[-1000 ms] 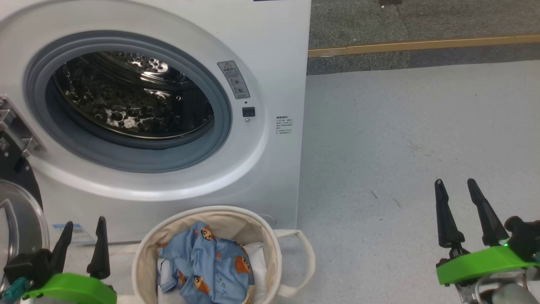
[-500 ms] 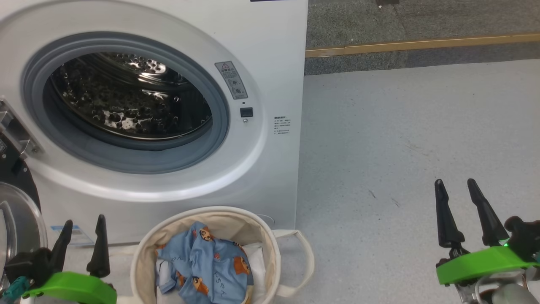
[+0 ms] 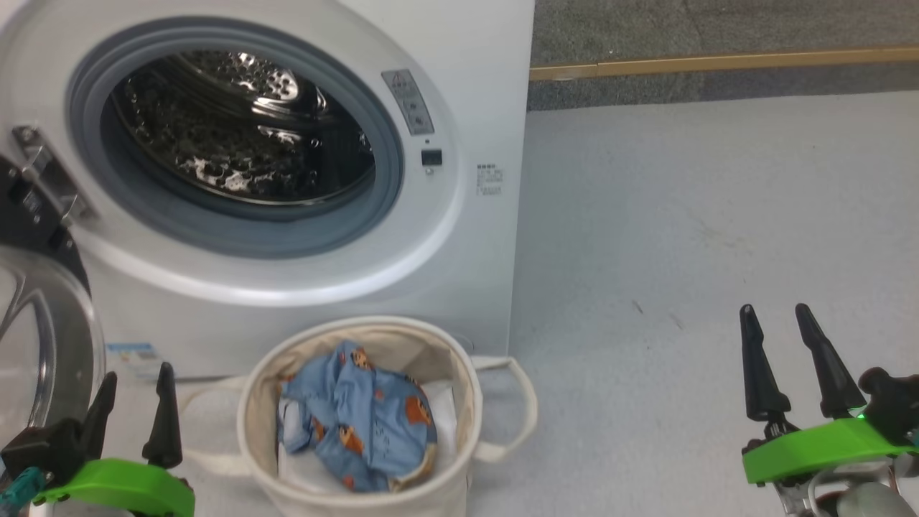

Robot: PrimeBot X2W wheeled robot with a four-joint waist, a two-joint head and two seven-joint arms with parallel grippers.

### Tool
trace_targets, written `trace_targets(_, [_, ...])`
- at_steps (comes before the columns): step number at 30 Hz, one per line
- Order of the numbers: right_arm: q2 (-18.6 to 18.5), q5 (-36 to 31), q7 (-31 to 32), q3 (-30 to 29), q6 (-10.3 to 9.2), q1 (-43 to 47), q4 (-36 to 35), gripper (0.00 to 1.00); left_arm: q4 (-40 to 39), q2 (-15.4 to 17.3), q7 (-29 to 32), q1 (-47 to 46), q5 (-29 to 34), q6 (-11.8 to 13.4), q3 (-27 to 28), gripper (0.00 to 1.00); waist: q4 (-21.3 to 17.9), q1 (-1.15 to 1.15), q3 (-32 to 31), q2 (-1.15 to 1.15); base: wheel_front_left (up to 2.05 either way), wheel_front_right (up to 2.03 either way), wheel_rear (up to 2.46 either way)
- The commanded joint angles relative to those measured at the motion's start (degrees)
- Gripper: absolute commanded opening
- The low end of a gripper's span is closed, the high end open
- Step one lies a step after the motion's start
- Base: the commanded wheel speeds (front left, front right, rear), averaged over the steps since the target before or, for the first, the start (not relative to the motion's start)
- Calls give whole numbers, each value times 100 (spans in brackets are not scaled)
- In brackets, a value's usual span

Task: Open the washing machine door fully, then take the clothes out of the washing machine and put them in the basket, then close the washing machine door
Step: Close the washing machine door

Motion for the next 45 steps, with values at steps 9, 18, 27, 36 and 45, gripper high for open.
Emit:
trace_targets(9, [-62, -8, -27, 56, 30, -74, -189, 100, -271, 227, -40, -262, -74, 62, 195, 100, -20, 0, 47, 0, -212, 161, 51])
trace_targets(18, [-56, -15, -27, 60, 30, -80, -201, 100, -309, 246, -79, -252, -92, 158, 212, 100, -22, 0, 54, 0, -74, 74, 0])
trace_targets(27, [-58, -12, -27, 96, 30, -75, -202, 100, -329, 248, -161, -203, -78, 252, 210, 100, 19, 0, 22, 0, -1, 1, 0])
trace_targets(36, [-39, 4, -27, 89, 30, -62, -193, 100, -336, 212, -273, -268, -17, 406, 213, 100, 277, 0, 17, 0, 0, 0, 0])
trace_targets(45, [30, 38, -27, 161, 30, -63, -192, 100, -395, 72, -361, -511, 84, 721, 210, 100, 1067, 0, 84, 0, 0, 0, 0])
